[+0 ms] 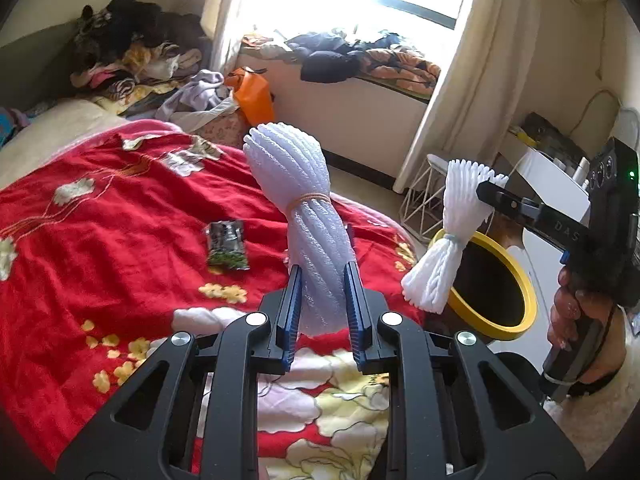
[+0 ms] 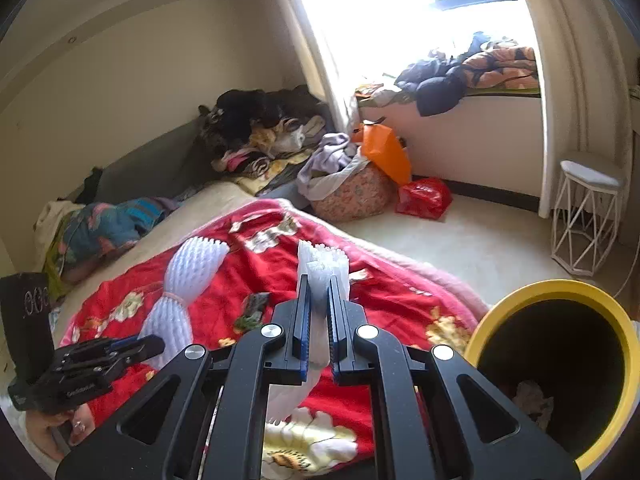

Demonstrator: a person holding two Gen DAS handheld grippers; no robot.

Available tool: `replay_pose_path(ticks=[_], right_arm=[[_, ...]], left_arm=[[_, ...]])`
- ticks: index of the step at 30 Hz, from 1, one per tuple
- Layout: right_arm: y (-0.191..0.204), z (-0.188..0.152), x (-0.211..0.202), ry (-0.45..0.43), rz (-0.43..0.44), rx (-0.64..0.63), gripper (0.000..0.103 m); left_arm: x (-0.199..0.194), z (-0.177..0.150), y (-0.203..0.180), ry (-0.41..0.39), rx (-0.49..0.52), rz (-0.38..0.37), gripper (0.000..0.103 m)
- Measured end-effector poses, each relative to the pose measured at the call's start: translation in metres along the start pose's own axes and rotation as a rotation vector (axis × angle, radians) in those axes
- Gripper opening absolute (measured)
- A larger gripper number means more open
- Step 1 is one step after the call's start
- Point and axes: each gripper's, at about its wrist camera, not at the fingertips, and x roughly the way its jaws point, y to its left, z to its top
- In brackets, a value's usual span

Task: Collect trash
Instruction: 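Carry the large foam net with the left tool while the right tool carries the smaller net to the bin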

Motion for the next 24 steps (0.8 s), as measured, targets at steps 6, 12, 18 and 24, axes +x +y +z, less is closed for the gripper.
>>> replay_pose_path(ticks=[6,12,18,24], right_arm=[[-0.021,0.002,-0.011,-0.036,-0.051,0.028,0.008],[-0.043,0.002,-0.023,-0.073,-0.131,0.028,0.008],[-0.07,0.0,-0.033,-0.105,-0.189,0.057,0.008],[-0.094,-0.002,-0.045,-0.133,-0.249,0.081,0.008]], left_arm=[[0.007,0.004,-0.02,0.006,0.033,-0.021,0.016],[0.017,0.007,-0.042,0.014,0.077,-0.05,0.016],[0.028,0.01,-0.071,0.021,0.124,-0.085,0.016],[0.041,0.01,-0.096,0.035,0.161,-0.118,0.016]])
